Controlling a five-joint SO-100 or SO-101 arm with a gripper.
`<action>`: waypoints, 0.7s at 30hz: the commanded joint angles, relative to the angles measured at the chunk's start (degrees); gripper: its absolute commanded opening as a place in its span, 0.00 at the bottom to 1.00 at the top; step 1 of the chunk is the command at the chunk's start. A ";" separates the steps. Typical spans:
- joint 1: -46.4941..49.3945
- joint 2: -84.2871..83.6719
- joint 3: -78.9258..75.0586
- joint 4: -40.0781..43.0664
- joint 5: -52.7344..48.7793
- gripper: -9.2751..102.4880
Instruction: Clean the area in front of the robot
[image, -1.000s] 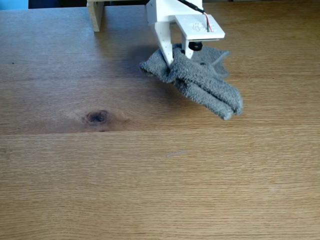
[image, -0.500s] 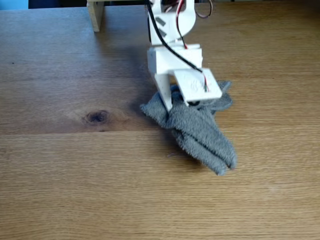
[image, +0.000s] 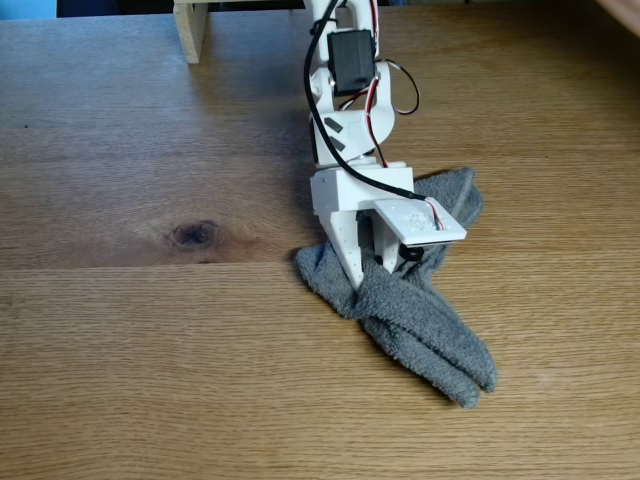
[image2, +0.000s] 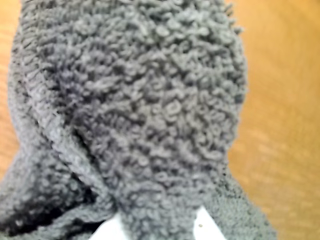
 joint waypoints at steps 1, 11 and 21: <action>0.35 -1.49 -6.77 -4.83 -3.34 0.08; 15.38 -2.81 -10.72 11.60 0.44 0.08; 9.32 7.82 -10.46 42.28 8.61 0.08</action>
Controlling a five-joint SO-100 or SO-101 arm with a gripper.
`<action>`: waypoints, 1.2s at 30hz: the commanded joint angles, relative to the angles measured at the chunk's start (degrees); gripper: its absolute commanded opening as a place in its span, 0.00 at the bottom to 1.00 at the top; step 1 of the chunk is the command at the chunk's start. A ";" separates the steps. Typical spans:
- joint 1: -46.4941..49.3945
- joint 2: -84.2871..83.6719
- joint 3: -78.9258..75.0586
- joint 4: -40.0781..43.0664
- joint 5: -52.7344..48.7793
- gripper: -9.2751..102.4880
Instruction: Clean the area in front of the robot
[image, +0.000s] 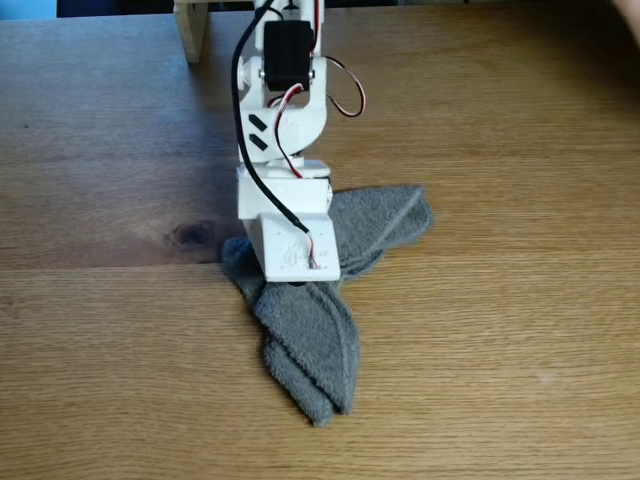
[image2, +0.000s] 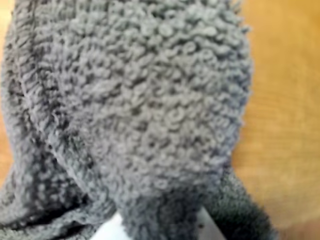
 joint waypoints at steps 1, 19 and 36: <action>-4.22 6.68 -0.26 6.68 0.79 0.08; -18.63 -7.12 -1.32 -40.61 -15.91 0.08; 2.46 -8.35 -0.44 -30.50 -25.05 0.08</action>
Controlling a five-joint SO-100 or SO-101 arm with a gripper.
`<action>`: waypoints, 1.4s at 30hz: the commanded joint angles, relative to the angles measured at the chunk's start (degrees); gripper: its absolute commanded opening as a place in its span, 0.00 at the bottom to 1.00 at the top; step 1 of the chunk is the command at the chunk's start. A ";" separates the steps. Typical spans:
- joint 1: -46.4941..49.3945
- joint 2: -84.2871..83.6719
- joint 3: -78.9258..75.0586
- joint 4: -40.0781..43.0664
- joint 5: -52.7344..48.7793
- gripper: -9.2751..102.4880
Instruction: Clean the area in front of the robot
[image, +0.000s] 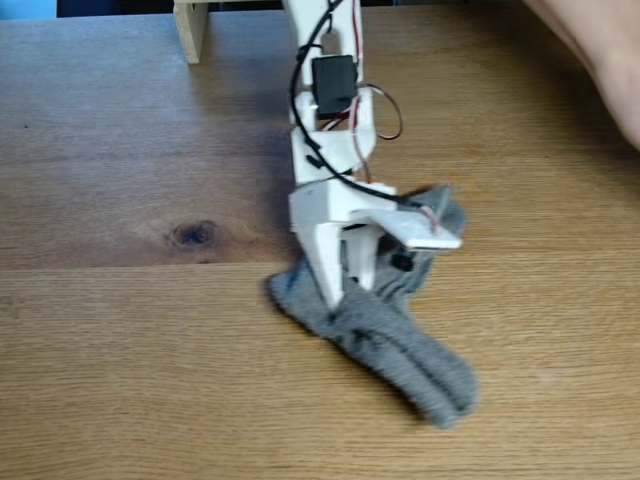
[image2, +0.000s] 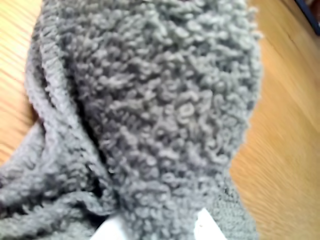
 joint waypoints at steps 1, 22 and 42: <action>7.82 4.92 0.62 6.86 -0.18 0.08; 1.32 45.62 0.70 43.24 22.76 0.08; 36.21 57.30 0.79 79.89 21.71 0.08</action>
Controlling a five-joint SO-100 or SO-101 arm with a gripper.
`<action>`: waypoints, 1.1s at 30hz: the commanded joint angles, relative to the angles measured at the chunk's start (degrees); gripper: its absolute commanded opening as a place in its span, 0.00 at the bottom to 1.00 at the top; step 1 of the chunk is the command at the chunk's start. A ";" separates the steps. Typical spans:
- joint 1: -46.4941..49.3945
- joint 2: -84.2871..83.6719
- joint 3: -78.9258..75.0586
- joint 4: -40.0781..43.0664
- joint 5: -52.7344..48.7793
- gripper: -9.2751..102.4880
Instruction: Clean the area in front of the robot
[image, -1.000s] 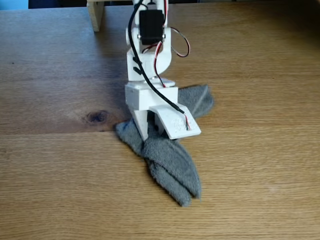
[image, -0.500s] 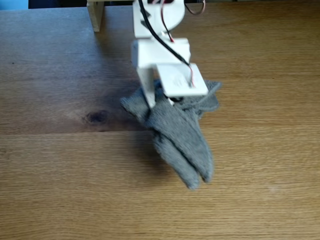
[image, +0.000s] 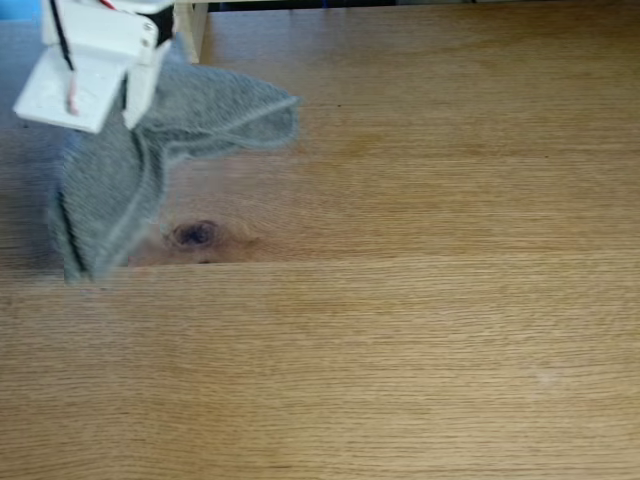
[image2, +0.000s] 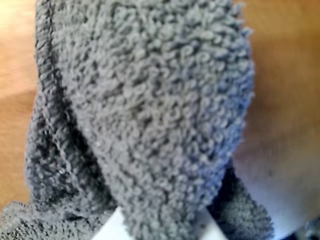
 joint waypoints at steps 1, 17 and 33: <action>8.61 10.28 -1.49 7.82 0.88 0.08; 20.48 -0.44 19.42 -3.69 -10.55 0.08; 18.81 11.95 58.10 -42.10 -16.00 0.36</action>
